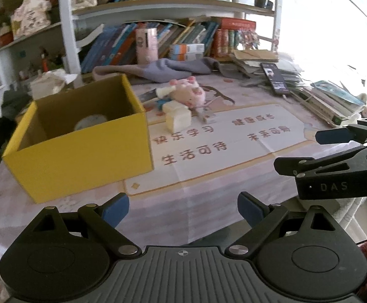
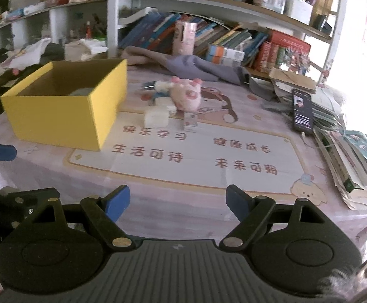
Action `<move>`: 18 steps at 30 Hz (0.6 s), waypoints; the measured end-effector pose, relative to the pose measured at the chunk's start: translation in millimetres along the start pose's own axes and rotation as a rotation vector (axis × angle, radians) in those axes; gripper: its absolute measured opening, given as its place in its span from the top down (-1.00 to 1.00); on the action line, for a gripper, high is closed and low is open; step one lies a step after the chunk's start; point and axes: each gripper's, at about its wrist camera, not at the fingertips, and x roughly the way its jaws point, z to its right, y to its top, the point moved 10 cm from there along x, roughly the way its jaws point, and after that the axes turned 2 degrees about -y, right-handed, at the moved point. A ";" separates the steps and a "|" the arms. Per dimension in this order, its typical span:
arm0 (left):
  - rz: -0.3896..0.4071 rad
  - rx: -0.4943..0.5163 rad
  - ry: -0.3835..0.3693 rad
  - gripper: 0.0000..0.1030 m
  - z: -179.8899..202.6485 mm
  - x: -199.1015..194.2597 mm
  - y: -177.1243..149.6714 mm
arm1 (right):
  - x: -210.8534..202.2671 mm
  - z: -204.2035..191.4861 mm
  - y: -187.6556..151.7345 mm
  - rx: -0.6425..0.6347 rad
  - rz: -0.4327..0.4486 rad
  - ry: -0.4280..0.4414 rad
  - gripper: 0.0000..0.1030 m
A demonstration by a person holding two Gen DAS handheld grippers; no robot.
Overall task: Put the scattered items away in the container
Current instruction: 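Grasp the white-and-red box with the right tool while the left tool grasps a foam block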
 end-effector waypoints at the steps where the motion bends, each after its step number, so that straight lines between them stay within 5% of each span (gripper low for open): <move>1: -0.001 0.005 -0.007 -0.84 3.0 3.0 1.8 | 1.5 3.6 0.0 0.003 -0.002 -0.004 -0.59; 18: -0.020 0.065 -0.034 -0.84 36.4 52.1 35.4 | 46.3 48.8 16.8 0.032 -0.027 0.013 -0.59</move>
